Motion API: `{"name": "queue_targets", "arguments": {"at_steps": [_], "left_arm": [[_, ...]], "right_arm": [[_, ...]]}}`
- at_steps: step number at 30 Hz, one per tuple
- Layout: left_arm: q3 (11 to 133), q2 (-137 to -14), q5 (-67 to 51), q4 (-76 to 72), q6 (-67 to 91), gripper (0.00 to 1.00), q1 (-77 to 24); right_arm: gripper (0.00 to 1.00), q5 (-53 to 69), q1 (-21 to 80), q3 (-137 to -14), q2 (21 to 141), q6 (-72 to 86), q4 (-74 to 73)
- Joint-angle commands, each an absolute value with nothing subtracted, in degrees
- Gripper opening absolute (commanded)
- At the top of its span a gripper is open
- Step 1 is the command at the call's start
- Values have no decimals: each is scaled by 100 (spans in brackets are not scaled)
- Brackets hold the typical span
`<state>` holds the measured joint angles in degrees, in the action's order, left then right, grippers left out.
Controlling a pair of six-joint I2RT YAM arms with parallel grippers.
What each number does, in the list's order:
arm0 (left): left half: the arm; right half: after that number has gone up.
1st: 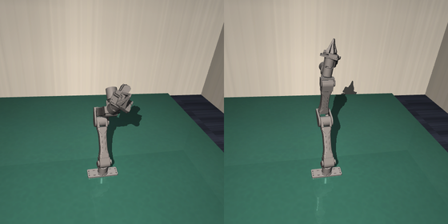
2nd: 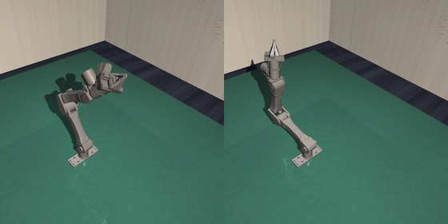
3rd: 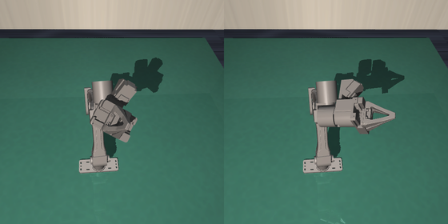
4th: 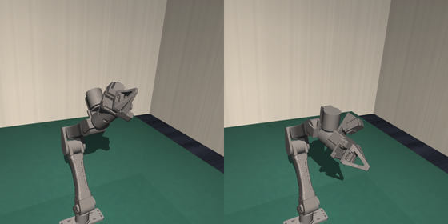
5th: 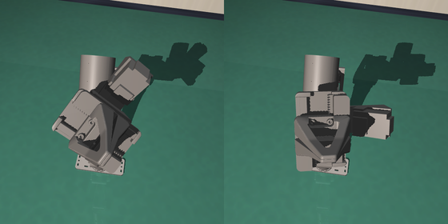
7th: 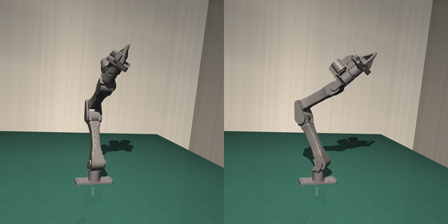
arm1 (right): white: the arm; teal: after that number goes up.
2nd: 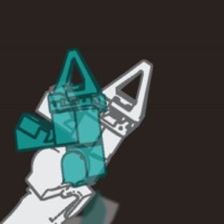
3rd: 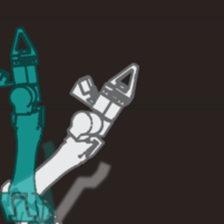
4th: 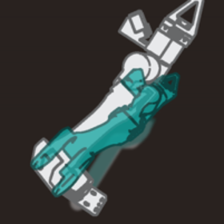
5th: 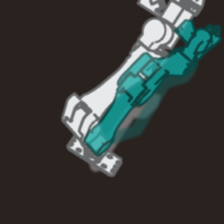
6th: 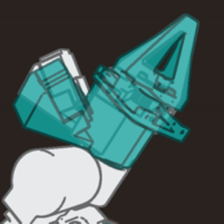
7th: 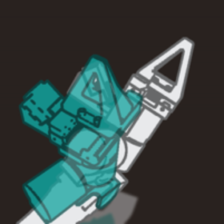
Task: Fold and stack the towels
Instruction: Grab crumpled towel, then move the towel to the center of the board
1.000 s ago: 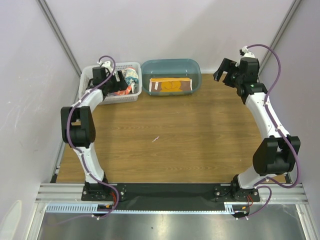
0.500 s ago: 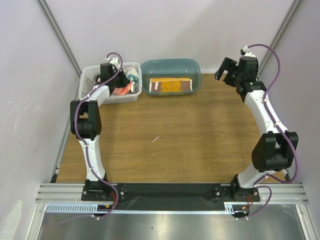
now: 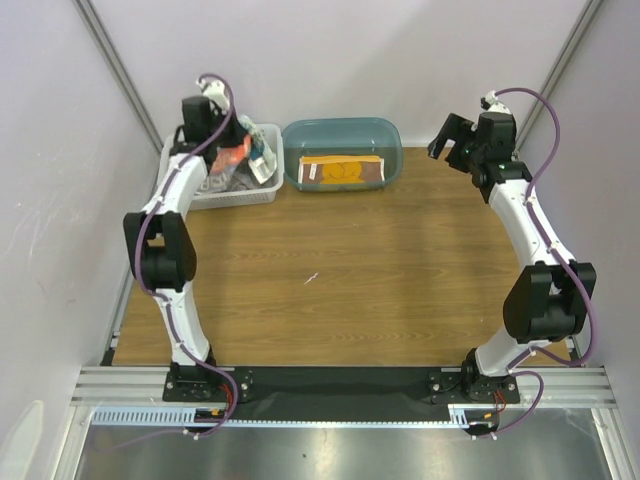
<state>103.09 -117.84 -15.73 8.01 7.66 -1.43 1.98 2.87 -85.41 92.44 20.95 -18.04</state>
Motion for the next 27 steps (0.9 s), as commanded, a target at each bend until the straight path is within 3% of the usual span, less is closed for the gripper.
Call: {"name": "queue_targets", "arguments": {"at_steps": [1,10,14,20,27], "left_arm": [[11125,-10759,-1512,1237,343,0,-149],[11478,-9344,-1713,2021,395,0,-149],[11339,-8520,-2441,2276,685,0,-176],[9802,-7288,-3120,2039,1423,0,-562],[7333,-5644,-2427,1916,1977,0,-1581]], "right_arm": [[100,404,255,-8526,8895,2074,-1459],[100,852,264,-8130,8263,2144,-1406],[100,1081,264,-7884,7946,2232,-1406],[100,1459,255,-7156,7253,2373,-1275],[100,2100,272,-6162,6549,2671,-1256]]}}
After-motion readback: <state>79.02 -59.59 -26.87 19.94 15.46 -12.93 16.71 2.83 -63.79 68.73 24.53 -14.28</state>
